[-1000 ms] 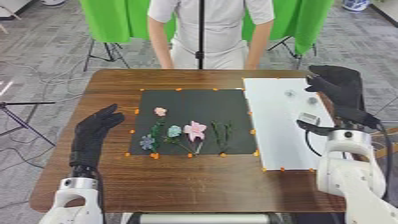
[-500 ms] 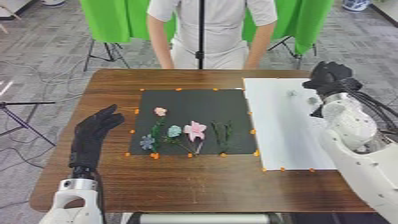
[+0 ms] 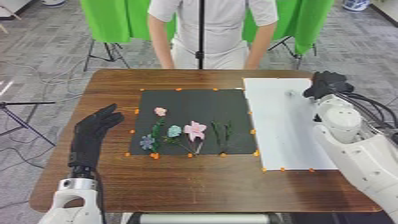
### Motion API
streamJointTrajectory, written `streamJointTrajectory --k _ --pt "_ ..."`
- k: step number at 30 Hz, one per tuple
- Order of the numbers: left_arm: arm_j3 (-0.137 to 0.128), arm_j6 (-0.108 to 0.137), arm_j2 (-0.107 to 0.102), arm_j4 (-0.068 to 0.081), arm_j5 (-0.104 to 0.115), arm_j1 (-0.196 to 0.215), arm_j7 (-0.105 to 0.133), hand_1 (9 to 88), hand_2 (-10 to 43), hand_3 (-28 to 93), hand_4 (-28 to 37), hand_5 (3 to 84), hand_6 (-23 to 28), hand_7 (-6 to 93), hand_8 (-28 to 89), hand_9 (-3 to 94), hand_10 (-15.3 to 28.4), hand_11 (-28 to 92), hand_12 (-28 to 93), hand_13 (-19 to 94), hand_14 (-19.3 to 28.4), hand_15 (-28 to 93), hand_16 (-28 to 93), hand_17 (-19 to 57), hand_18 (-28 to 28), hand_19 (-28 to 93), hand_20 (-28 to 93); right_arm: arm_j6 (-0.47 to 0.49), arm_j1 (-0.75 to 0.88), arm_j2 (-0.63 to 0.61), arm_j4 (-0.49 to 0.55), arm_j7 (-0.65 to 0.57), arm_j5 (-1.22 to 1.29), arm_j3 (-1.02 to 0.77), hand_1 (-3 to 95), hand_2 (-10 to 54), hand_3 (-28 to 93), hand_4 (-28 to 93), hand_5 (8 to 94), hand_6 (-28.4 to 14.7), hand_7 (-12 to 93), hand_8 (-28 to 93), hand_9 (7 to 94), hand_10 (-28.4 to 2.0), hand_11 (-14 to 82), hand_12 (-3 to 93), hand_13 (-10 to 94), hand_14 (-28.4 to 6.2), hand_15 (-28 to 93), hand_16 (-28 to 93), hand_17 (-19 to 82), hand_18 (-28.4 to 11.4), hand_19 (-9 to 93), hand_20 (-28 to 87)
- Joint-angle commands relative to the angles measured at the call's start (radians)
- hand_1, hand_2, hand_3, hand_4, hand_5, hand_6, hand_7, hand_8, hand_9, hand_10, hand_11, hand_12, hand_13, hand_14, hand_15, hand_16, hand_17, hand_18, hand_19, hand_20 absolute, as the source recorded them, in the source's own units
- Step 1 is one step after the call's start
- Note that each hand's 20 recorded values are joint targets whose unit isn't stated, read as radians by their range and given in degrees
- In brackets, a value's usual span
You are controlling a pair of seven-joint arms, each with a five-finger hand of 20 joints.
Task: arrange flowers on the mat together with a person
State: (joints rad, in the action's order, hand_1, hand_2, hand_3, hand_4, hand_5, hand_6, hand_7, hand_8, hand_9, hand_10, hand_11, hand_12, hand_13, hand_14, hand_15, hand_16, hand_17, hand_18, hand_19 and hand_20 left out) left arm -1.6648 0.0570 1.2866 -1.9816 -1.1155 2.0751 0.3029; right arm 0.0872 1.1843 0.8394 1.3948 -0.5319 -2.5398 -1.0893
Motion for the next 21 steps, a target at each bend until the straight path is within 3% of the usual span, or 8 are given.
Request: streamJointTrajectory --k 1,13,18,21 --pt "0.001 -0.005 0.009 0.003 -0.001 0.001 -0.002 22.0 3.2 67 -24.8 51.8 6.2 9.4 -5 51.1 15.0 17 14 43 18.8 15 1 9.6 12.9 7 20 0.053 -0.023 0.035 -0.05 -0.019 0.013 -0.005 33.6 -9.5 70 -23 60.6 1.9 13 -9 73.5 -11.6 11.9 15.4 80 -7.7 24 29 37 -16.7 57 43" --pt "0.007 -0.02 0.003 0.011 -0.002 -0.014 -0.016 22.0 3.2 67 -24.8 51.8 6.1 9.4 -5 51.1 15.0 17 14 43 18.6 15 1 9.5 12.9 7 20 -0.01 0.0 0.078 -0.125 -0.036 0.013 0.009 36.8 -9.5 71 -24 62.0 3.7 14 -10 77.7 -11.0 10.6 11.9 86 -5.4 23 25 43 -17.0 60 43" --pt "0.008 -0.027 0.004 0.014 -0.003 -0.019 -0.019 22.2 3.3 67 -24.8 51.8 6.1 9.4 -5 51.1 15.0 17 14 43 18.5 15 1 9.4 13.0 7 20 -0.103 0.028 0.088 -0.142 -0.011 0.055 0.004 46.3 -9.5 70 -25 66.4 5.0 16 -10 81.1 -9.6 11.2 13.3 88 -3.0 23 29 46 -16.0 60 43" --pt "0.006 -0.021 0.002 0.012 -0.002 -0.015 -0.018 22.3 3.3 67 -24.8 51.8 6.2 9.3 -5 51.1 15.0 17 14 43 18.6 15 1 9.4 13.0 7 20 -0.173 0.039 0.084 -0.141 0.003 0.063 0.014 55.1 -9.5 63 -23 72.3 4.7 16 -1 86.1 -8.4 5.6 19.9 92 -1.1 22 33 49 -15.4 61 45"
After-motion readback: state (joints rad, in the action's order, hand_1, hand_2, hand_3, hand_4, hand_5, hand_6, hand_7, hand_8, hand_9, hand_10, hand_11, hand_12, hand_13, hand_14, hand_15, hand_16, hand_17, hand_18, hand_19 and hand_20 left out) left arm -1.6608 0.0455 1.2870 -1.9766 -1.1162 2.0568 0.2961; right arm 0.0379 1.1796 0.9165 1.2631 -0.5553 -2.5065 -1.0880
